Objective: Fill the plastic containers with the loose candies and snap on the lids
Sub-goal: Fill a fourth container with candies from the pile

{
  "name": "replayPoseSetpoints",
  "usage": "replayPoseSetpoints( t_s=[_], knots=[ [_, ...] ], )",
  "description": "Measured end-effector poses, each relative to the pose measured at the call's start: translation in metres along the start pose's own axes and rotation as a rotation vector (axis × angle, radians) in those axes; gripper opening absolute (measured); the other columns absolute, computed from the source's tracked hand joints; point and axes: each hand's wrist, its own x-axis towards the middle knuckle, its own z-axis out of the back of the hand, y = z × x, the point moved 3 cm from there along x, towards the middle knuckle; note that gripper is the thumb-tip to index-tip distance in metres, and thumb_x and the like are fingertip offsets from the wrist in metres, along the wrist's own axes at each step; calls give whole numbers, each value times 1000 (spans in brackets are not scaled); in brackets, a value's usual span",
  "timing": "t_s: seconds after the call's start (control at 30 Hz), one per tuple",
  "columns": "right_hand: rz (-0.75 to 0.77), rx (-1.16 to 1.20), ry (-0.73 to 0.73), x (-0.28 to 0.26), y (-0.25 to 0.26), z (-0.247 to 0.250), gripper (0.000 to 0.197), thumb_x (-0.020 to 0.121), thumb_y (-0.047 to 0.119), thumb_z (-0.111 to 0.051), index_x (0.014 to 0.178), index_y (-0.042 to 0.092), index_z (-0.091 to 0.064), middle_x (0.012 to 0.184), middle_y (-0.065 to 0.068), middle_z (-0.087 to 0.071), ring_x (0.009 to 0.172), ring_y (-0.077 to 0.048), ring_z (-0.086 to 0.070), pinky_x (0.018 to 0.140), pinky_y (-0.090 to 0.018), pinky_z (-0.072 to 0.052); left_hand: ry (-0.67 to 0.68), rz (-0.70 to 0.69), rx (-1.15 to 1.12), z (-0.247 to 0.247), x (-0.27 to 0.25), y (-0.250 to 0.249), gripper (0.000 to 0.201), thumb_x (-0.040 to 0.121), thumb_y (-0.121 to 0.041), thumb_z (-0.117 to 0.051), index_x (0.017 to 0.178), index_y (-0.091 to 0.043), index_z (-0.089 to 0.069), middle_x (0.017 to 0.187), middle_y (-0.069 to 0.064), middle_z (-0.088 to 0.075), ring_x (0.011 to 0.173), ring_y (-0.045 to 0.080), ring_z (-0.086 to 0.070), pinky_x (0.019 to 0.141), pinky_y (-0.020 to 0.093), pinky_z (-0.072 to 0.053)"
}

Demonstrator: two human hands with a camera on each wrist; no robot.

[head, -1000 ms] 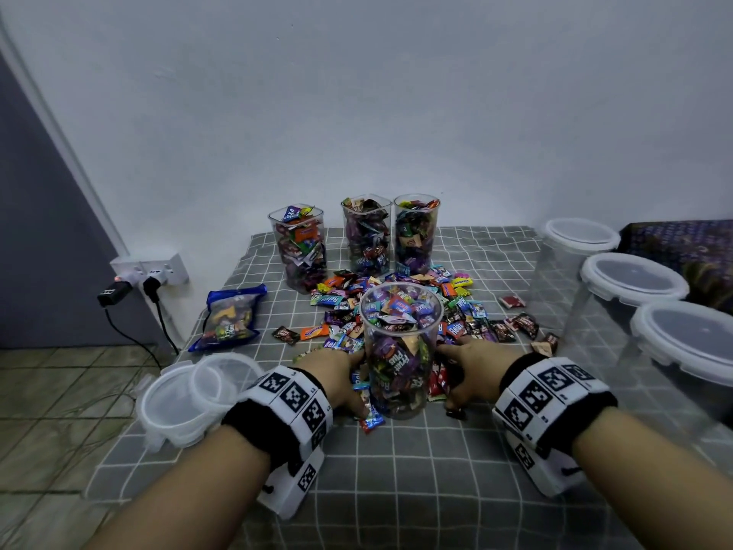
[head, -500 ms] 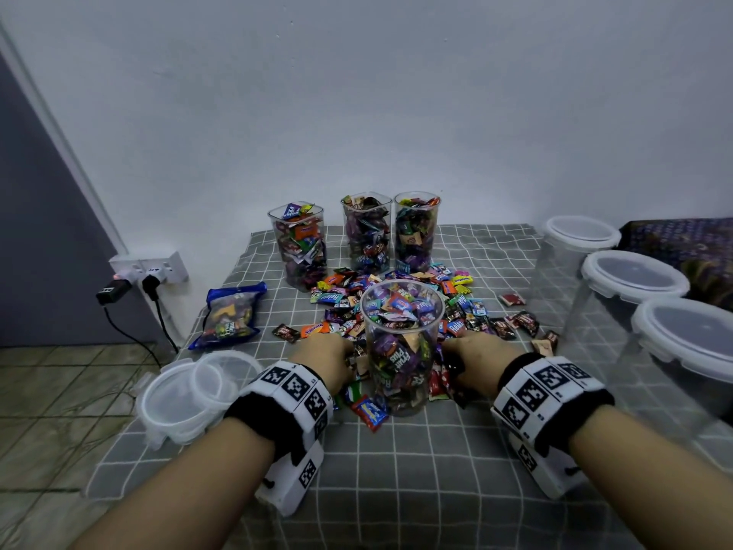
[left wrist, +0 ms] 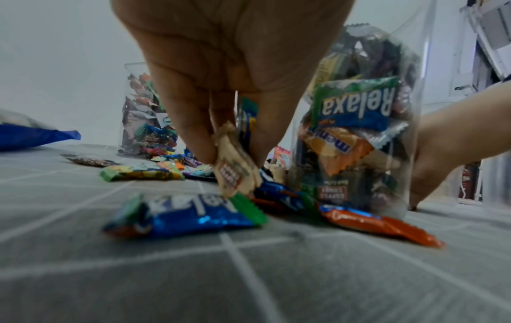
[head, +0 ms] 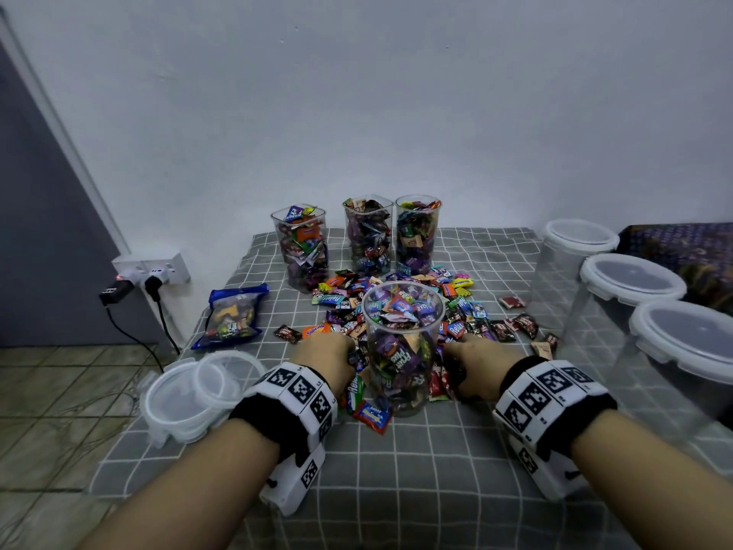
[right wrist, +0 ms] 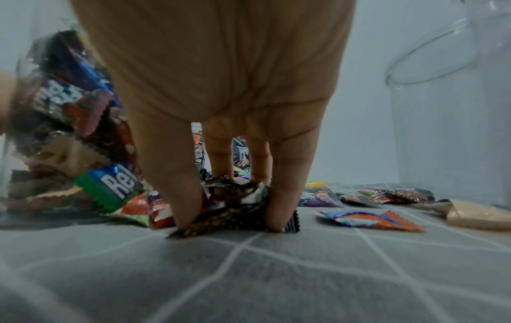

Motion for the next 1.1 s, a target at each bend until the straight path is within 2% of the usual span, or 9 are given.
replayPoseSetpoints(
  t_s=[0.23,0.37,0.5,0.63,0.73,0.87,0.97,1.1],
  knots=[
    [7,29,-74,1,-3,1,38,91,13,-50,128,21,-51,126,-7,-52,117,-24,-51,92,-29,-43,-45,18,-30,3,0,0,14,87,-18,-56,98,-11,-62,104,10,-63,102,28,-57,81,35,-46],
    [-17,24,-72,-3,-2,5,35,91,9,-47,124,17,-51,126,-7,-55,117,-24,-52,88,-29,-43,-122,29,-83,6,-1,2,13,86,-18,-56,95,-10,-61,104,11,-63,102,28,-56,81,33,-44],
    [-32,36,-108,-7,-1,10,33,93,11,-47,125,16,-51,126,-6,-56,117,-23,-53,89,-27,-43,-165,43,-122,8,-3,2,13,86,-18,-57,95,-11,-60,105,11,-63,101,29,-57,81,34,-44],
    [-52,81,-156,-11,-6,13,18,91,12,-49,107,18,-56,118,-9,-61,111,-24,-56,83,-27,-43,-197,42,-166,9,-3,3,19,86,-19,-58,103,-13,-62,109,8,-62,103,27,-57,83,33,-44],
    [-64,151,-201,-12,-13,17,14,89,11,-52,101,17,-56,112,-8,-63,106,-24,-56,78,-24,-40,-209,35,-189,10,-4,3,18,86,-19,-58,103,-14,-63,109,8,-63,103,26,-57,85,34,-45],
    [-62,326,-389,-17,-20,35,14,84,8,-57,86,21,-51,96,-8,-60,97,-25,-57,71,-23,-34,-226,28,-200,11,-6,1,17,87,-19,-57,102,-13,-62,108,9,-61,103,27,-56,85,35,-46],
    [-21,451,-616,-25,-18,59,11,82,5,-59,91,13,-61,93,-7,-60,88,-23,-54,71,-26,-36,-240,26,-195,12,-7,-1,19,87,-20,-57,104,-13,-62,110,9,-60,104,28,-56,86,35,-46],
    [117,582,-866,-41,-4,90,7,84,5,-59,87,12,-58,90,-4,-57,85,-18,-49,72,-25,-33,-243,22,-212,12,-8,1,18,88,-20,-57,104,-13,-62,110,8,-60,104,26,-56,86,34,-44]
  ],
)
